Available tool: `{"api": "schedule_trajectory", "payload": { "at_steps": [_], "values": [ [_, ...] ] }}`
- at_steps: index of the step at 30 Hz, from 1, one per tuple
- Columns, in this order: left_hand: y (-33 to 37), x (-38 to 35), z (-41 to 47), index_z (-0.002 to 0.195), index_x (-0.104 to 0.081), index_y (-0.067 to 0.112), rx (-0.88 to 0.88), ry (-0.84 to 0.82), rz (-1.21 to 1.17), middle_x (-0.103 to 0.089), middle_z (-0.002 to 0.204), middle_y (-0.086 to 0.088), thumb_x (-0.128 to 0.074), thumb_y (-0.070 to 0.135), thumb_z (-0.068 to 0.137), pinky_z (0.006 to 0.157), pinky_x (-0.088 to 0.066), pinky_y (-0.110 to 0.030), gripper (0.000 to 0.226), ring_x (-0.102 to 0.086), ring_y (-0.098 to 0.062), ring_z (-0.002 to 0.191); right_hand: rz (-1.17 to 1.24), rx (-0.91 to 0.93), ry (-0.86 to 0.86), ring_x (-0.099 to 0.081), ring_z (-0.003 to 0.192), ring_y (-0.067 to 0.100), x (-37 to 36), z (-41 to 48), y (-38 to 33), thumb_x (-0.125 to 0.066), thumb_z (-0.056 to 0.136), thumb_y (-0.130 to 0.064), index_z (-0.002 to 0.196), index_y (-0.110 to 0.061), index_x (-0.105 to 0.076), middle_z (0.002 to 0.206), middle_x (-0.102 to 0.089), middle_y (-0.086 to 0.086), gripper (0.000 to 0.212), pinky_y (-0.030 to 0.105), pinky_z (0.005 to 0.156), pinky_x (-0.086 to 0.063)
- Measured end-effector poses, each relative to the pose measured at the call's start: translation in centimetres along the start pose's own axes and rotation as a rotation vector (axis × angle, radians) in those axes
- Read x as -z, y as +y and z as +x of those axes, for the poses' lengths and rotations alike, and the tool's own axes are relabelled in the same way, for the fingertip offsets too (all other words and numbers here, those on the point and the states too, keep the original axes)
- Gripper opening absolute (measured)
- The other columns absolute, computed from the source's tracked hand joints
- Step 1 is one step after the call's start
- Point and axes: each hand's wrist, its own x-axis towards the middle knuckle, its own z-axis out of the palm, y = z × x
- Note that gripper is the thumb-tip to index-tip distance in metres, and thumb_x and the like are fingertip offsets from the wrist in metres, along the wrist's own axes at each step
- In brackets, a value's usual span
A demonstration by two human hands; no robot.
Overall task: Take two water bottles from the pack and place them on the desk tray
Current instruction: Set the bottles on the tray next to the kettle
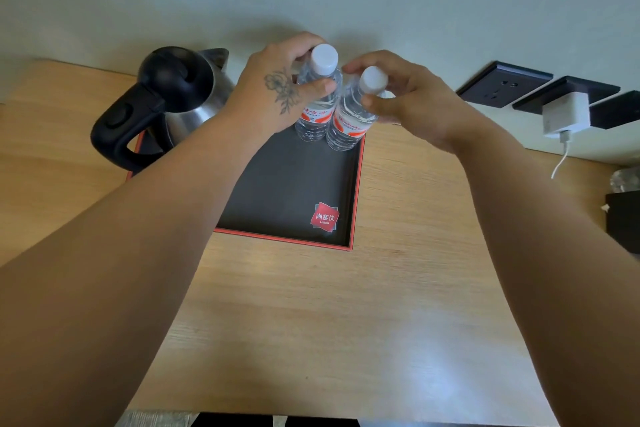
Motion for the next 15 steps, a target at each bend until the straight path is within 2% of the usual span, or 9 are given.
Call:
{"api": "schedule_trajectory", "payload": {
  "at_steps": [3,5,7,10,12,15],
  "values": [
    [0.1,-0.4,-0.1,0.125,-0.071,0.016,-0.022,-0.003,0.018,-0.076,0.119,-0.002,-0.081,0.035,0.088,0.103,-0.057,-0.050,0.042,-0.066,-0.025,0.119,-0.025,0.011,0.127,-0.061,0.133,0.016,-0.7,-0.4,0.5,-0.079,0.096,-0.016,0.141,-0.021,-0.060,0.142,-0.065,-0.009,0.049,0.042,0.118,-0.049],
    [0.2,-0.8,0.0,0.123,-0.070,0.016,-0.040,0.005,0.039,-0.075,0.118,-0.002,-0.080,0.034,0.090,0.100,-0.057,-0.041,0.039,-0.064,-0.021,0.116,-0.048,0.010,0.285,-0.065,0.123,0.020,-1.8,-0.5,0.8,-0.083,0.093,-0.021,0.133,-0.013,-0.061,0.130,-0.068,-0.001,0.045,0.041,0.112,-0.052],
    [0.2,-1.0,0.1,0.123,-0.069,0.015,-0.048,0.015,0.043,-0.074,0.118,-0.002,-0.080,0.032,0.092,0.091,-0.052,-0.030,0.037,-0.060,-0.015,0.112,-0.006,-0.038,0.387,-0.066,0.118,0.022,-3.0,-0.8,0.9,-0.081,0.095,-0.026,0.127,-0.014,-0.061,0.117,-0.067,-0.006,0.039,0.045,0.105,-0.056],
    [-0.1,-1.3,0.1,0.124,-0.067,0.013,-0.056,0.024,0.039,-0.072,0.114,0.003,-0.079,0.030,0.094,0.091,-0.051,-0.031,0.036,-0.059,-0.013,0.112,0.014,-0.054,0.379,-0.065,0.120,0.023,-3.7,-1.0,1.1,-0.075,0.099,-0.029,0.129,-0.018,-0.060,0.113,-0.065,-0.016,0.035,0.051,0.098,-0.060],
    [-0.2,-1.3,-0.1,0.124,-0.067,0.013,-0.057,0.026,0.028,-0.068,0.110,0.009,-0.078,0.029,0.094,0.095,-0.053,-0.035,0.035,-0.058,-0.010,0.108,-0.026,-0.034,0.327,-0.065,0.121,0.026,-3.3,-0.9,1.2,-0.072,0.102,-0.026,0.133,-0.016,-0.060,0.121,-0.069,-0.007,0.035,0.054,0.102,-0.058],
    [-0.4,-1.1,-0.2,0.125,-0.067,0.016,-0.022,0.023,0.011,-0.065,0.102,0.026,-0.078,0.030,0.093,0.091,-0.057,-0.044,0.037,-0.059,-0.003,0.091,-0.111,-0.020,0.183,-0.064,0.129,0.029,-1.6,-0.7,1.4,-0.068,0.104,-0.016,0.140,-0.011,-0.059,0.134,-0.070,0.006,0.038,0.055,0.114,-0.047]
  ]
}}
